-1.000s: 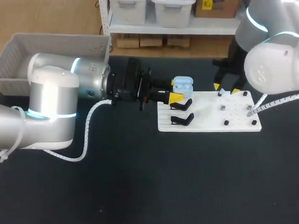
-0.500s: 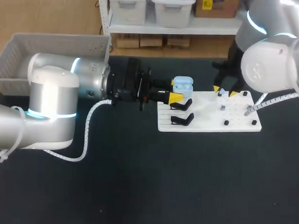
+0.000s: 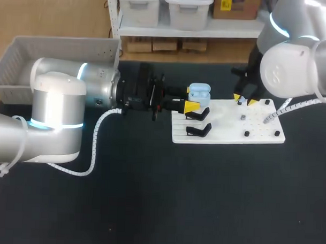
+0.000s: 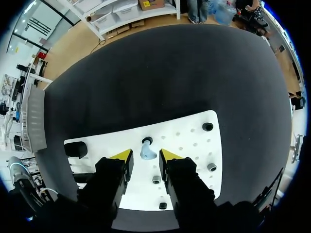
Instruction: Pick up each earbud case from the left stands, insert the matching earbuds, close the lid, and place the case in the box.
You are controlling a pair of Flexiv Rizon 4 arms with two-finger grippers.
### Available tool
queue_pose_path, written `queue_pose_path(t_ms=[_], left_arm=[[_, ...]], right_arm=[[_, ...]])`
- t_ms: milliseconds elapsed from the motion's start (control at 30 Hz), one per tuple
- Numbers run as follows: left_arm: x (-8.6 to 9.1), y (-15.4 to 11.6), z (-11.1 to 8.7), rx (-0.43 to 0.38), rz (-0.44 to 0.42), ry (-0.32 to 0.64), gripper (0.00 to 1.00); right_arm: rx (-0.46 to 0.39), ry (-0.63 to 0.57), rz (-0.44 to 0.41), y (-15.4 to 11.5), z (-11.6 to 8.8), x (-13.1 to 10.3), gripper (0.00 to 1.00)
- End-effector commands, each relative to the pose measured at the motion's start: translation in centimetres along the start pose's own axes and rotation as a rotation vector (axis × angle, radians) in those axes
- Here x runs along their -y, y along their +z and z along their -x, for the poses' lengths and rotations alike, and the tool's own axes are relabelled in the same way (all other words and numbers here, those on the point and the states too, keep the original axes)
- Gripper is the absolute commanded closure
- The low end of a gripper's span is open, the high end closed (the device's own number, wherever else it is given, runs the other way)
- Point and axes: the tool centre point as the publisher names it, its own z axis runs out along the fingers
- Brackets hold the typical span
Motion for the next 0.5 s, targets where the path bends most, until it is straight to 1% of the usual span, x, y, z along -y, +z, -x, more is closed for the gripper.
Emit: queue_pose_path(t_ms=[33,233,500], left_arm=[[0.13,0.02,-0.08,0.002,0.005,0.003,1.0],[0.13,0.02,-0.08,0.002,0.005,0.003,1.0],[0.13,0.02,-0.08,0.002,0.005,0.003,1.0]], right_arm=[[0.0,0.003,0.001,0.02,0.23,0.08,0.68],[-0.003,0.006,0.004,0.08,0.3,0.07,0.68],[-0.007,0.007,0.001,0.22,0.44,0.03,0.73]])
